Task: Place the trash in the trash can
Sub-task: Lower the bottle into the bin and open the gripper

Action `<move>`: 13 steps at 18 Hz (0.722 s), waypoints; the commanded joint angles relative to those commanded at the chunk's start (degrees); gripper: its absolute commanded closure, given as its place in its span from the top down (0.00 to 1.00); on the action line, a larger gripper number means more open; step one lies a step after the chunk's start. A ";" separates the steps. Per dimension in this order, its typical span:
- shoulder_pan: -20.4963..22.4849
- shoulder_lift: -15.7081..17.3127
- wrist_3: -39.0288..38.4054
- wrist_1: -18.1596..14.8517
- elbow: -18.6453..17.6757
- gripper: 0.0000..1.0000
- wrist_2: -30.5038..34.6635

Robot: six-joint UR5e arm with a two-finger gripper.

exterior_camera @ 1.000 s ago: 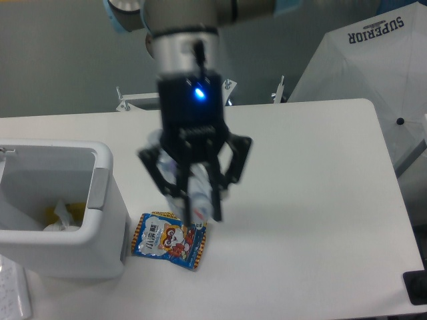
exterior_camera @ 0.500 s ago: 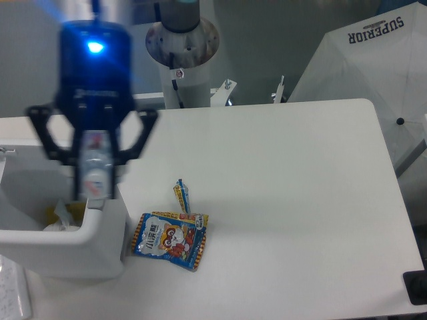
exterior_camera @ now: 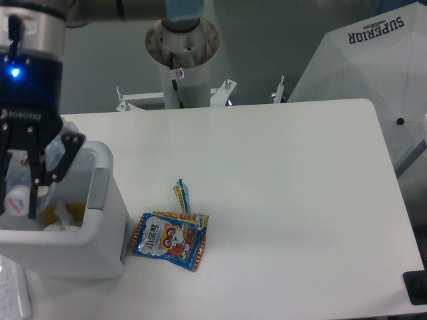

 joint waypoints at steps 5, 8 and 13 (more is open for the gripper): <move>-0.79 -2.64 0.17 0.09 0.53 0.32 0.09; -0.79 -3.17 0.17 0.00 0.09 0.37 0.18; -1.14 -2.47 1.84 0.00 -1.40 0.93 0.53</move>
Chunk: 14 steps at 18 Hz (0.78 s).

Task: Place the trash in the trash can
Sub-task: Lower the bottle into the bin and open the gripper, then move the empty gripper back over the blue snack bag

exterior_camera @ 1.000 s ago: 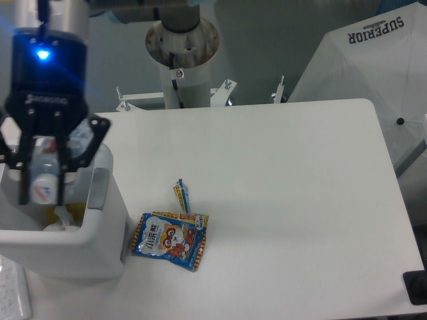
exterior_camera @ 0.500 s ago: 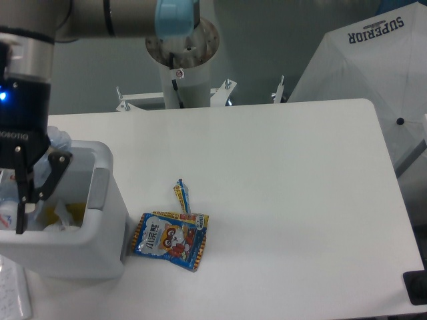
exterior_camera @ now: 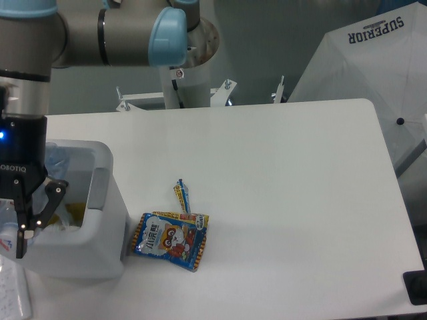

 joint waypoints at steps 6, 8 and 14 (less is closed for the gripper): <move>0.61 2.29 0.01 0.00 -2.28 1.00 0.44; 2.10 4.38 0.01 -0.09 -5.69 1.00 2.01; 12.20 7.91 -1.75 0.00 -15.99 1.00 10.90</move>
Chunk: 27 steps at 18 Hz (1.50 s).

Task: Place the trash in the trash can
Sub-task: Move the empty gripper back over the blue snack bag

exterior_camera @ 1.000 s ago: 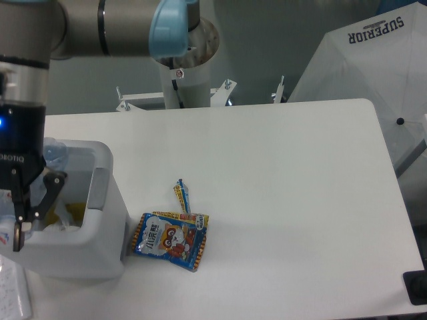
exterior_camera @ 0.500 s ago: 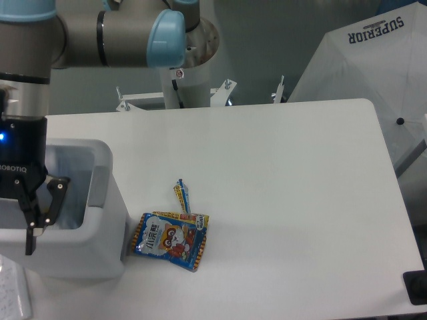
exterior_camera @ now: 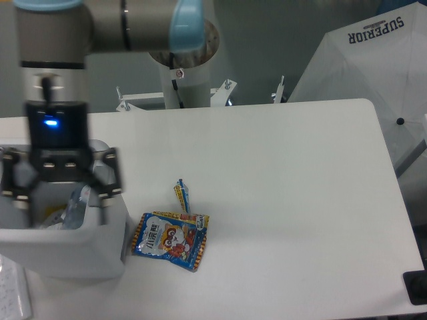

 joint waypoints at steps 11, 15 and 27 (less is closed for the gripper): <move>10.03 -0.26 6.49 -0.26 -10.81 1.00 0.09; 10.04 -0.53 13.26 -0.44 -13.98 1.00 0.18; 10.39 -3.16 19.49 -2.02 -18.11 1.00 0.44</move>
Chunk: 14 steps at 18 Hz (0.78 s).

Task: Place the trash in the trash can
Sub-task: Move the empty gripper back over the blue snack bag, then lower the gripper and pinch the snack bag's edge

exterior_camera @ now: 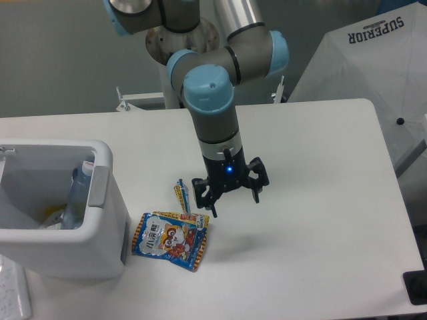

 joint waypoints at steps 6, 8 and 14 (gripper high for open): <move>-0.96 0.26 1.96 0.00 -3.17 1.00 -0.09; -1.32 -0.43 1.70 0.26 -4.22 1.00 -0.18; -1.93 -5.79 -5.06 0.70 -0.98 1.00 -2.37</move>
